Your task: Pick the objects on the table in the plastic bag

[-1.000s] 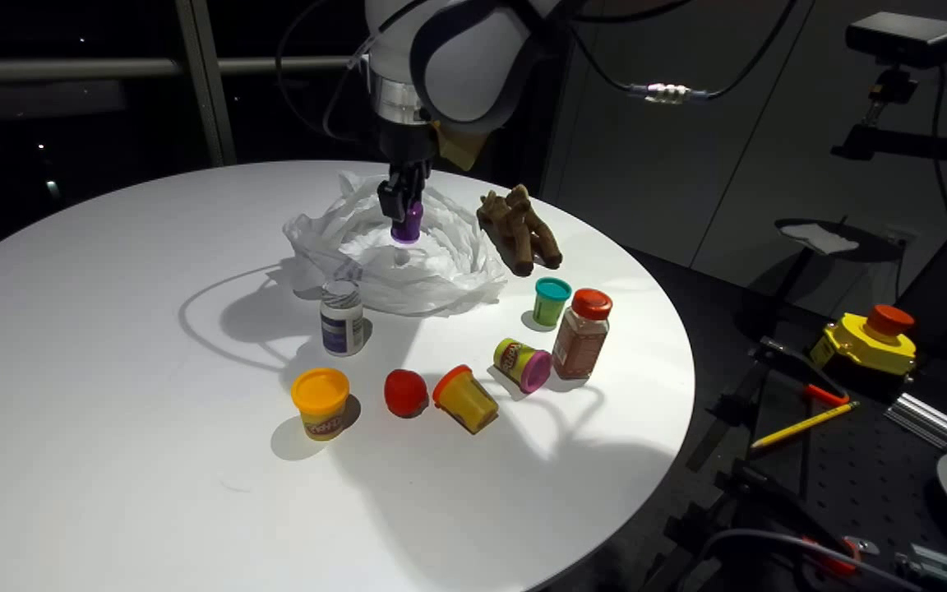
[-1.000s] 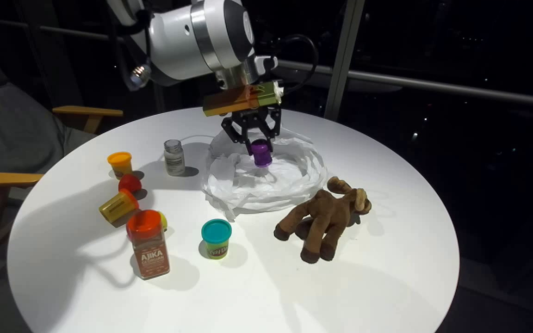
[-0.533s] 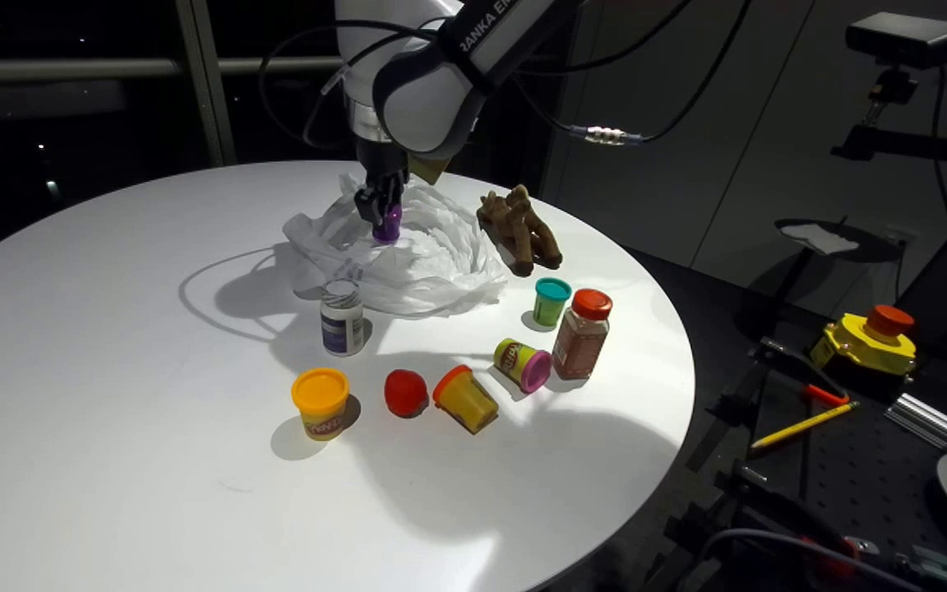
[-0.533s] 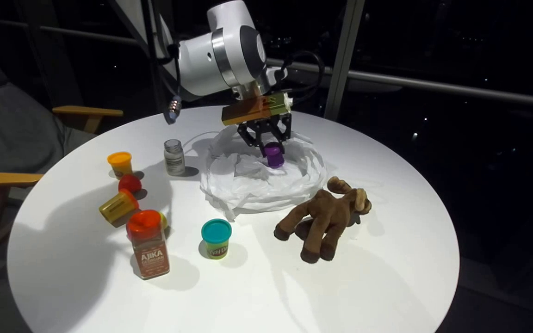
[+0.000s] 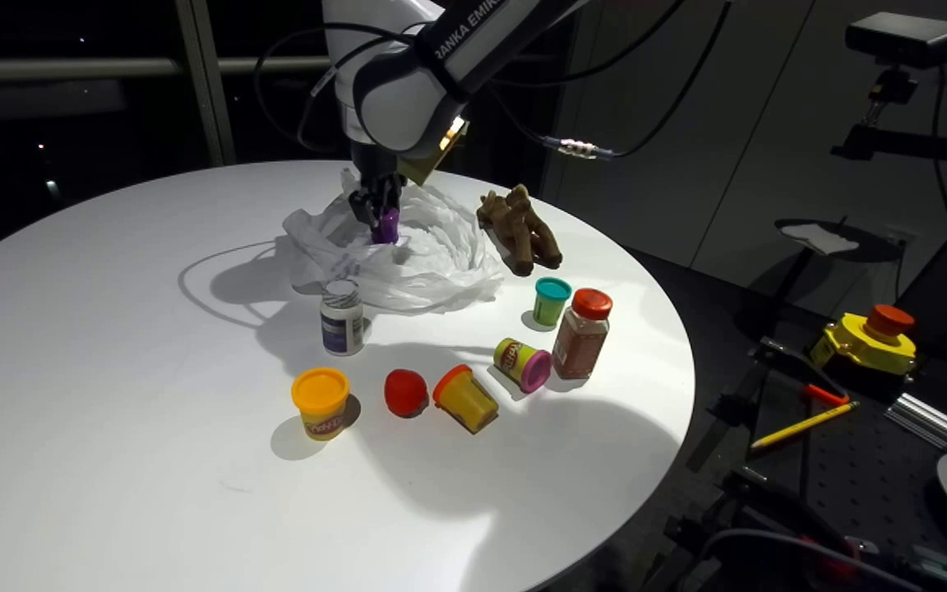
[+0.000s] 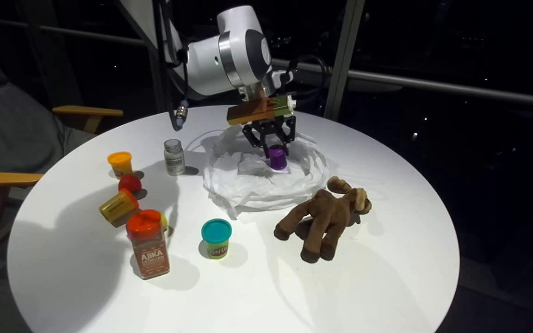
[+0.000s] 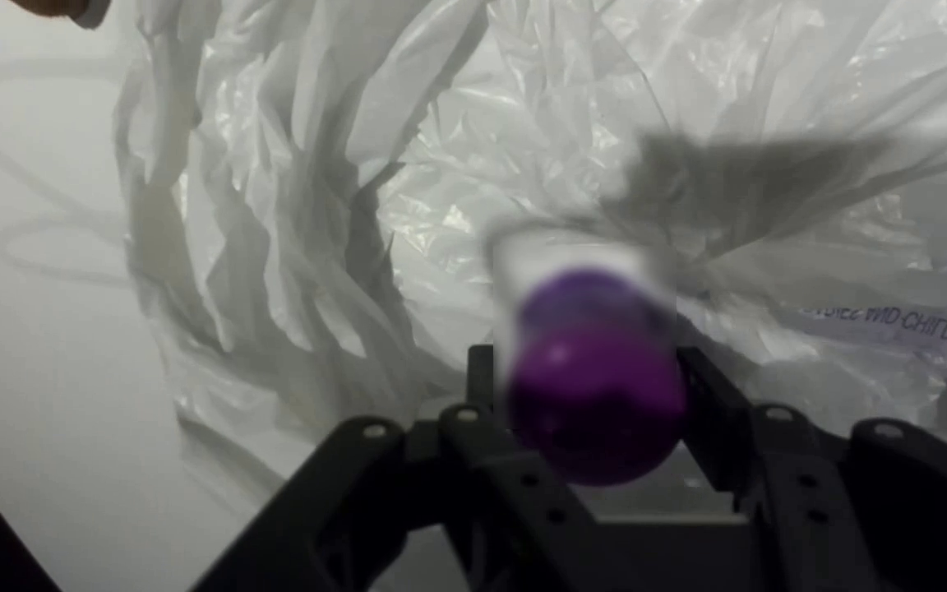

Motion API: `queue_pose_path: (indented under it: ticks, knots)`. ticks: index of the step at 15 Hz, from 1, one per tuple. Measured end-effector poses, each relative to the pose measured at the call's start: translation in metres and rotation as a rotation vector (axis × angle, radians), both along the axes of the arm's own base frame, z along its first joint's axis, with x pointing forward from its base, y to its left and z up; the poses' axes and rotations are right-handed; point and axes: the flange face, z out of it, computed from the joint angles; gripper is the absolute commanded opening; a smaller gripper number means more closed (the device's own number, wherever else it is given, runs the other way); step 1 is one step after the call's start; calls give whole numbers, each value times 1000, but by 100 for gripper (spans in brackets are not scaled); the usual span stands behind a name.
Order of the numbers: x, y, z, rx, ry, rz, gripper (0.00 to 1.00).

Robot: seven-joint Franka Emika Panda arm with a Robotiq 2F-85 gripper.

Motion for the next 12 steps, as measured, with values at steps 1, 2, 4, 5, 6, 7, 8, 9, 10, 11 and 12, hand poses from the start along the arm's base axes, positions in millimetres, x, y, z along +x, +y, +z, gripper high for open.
queue_pose_path:
  ticks: [1, 2, 4, 5, 6, 7, 8, 9, 10, 11, 12]
  knots:
    - [2, -4, 4, 0, -2, -9, 97]
    - [5, -8, 9, 1, -10, -16, 100]
    - [9, -18, 21, 2, -28, -29, 100]
    - [11, -23, 30, 3, -38, -36, 100]
    - [11, -28, 40, 4, -47, -43, 100]
    - [10, -32, 51, 6, -53, -49, 100]
    - [5, -35, 62, 10, -55, -56, 100]
    - [-1, -36, 73, 16, -52, -64, 100]
    - [-9, -37, 82, 26, -48, -80, 100]
    - [-18, -37, 89, 41, -38, -106, 100]
    - [-28, -37, 93, 54, -27, -143, 100]
